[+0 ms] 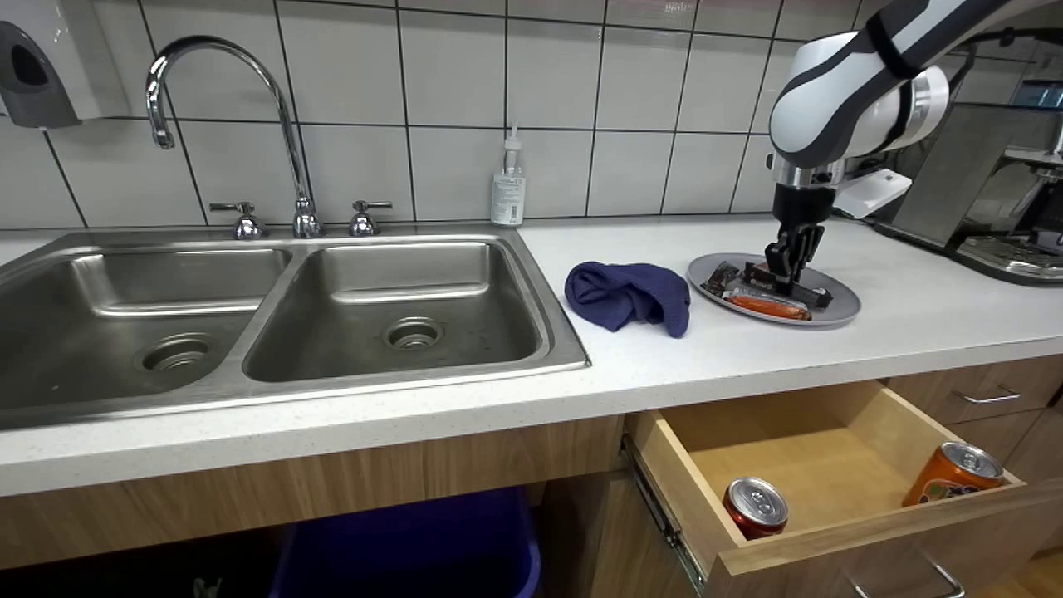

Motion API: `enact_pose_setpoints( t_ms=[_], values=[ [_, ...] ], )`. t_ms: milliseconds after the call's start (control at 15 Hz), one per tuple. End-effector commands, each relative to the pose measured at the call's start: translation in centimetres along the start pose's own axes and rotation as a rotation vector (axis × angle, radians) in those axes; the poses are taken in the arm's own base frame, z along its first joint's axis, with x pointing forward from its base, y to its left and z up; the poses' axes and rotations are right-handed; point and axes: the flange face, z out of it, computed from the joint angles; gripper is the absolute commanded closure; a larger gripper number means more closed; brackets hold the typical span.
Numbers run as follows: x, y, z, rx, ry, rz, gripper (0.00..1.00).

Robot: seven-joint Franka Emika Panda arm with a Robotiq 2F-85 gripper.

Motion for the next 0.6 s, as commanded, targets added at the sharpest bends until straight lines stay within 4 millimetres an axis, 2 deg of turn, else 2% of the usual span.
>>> enact_pose_setpoints(
  t_ms=[0,533],
  values=[
    [-1.4,-0.2,-2.0,0.006,0.038,-0.031,0.95],
    [-4.3,-2.2,-3.7,-0.011,0.074,-0.096,0.95]
  ],
)
